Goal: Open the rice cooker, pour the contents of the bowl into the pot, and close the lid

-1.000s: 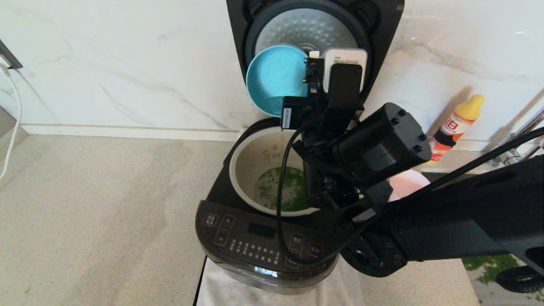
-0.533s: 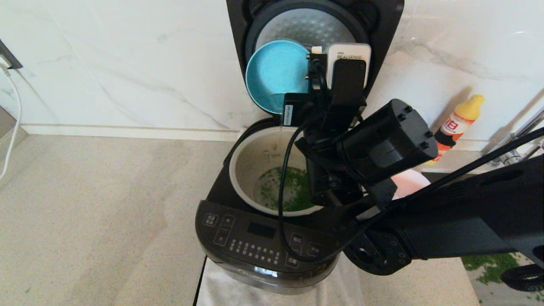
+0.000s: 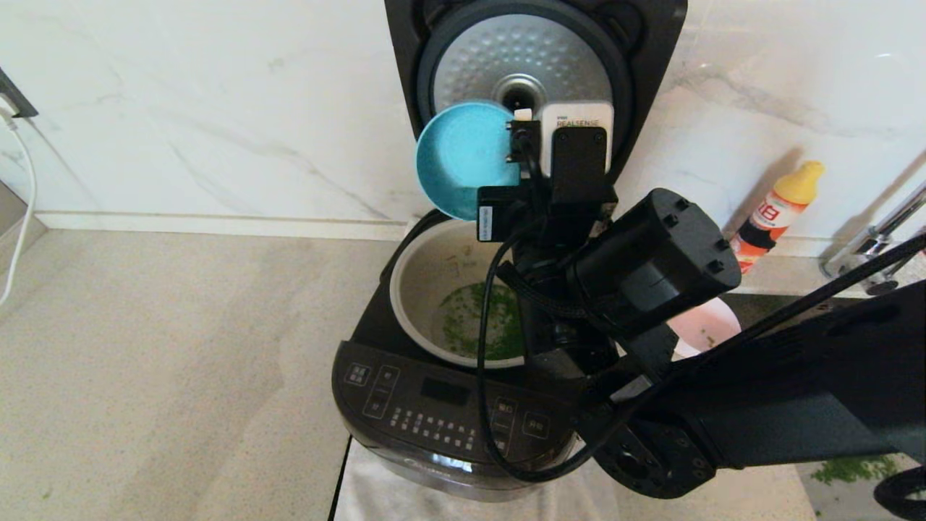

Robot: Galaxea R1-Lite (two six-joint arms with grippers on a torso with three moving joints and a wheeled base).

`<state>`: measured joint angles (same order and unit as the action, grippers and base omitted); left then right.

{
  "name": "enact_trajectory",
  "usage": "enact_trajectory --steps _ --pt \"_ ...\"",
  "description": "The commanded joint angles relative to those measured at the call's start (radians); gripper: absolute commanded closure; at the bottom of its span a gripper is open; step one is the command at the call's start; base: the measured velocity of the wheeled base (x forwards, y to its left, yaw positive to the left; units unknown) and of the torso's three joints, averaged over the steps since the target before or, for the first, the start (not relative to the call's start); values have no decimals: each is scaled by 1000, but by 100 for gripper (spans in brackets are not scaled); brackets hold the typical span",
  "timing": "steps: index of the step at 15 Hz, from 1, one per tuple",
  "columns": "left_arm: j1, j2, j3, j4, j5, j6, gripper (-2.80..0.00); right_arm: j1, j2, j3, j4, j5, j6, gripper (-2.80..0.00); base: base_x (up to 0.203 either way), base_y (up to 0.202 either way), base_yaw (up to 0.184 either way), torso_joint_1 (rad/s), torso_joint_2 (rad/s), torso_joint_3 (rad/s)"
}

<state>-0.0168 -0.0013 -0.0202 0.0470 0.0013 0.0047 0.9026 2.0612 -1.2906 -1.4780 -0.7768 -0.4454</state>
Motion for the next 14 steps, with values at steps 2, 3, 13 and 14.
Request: enact_trajectory --steps 2,3,13,14 --pt "0 1 0 1 0 0 0 7 -60 11 134 -46 29 0 0 0 0 0 0 0" --pt "0 1 0 1 0 0 0 7 -80 10 203 -55 56 0 0 0 0 0 0 0" --pt "0 1 0 1 0 0 0 19 -355 -7 896 -115 408 0 0 0 0 0 0 0" --pt "0 1 0 1 0 0 0 19 -386 0 914 -125 409 0 0 0 0 0 0 0"
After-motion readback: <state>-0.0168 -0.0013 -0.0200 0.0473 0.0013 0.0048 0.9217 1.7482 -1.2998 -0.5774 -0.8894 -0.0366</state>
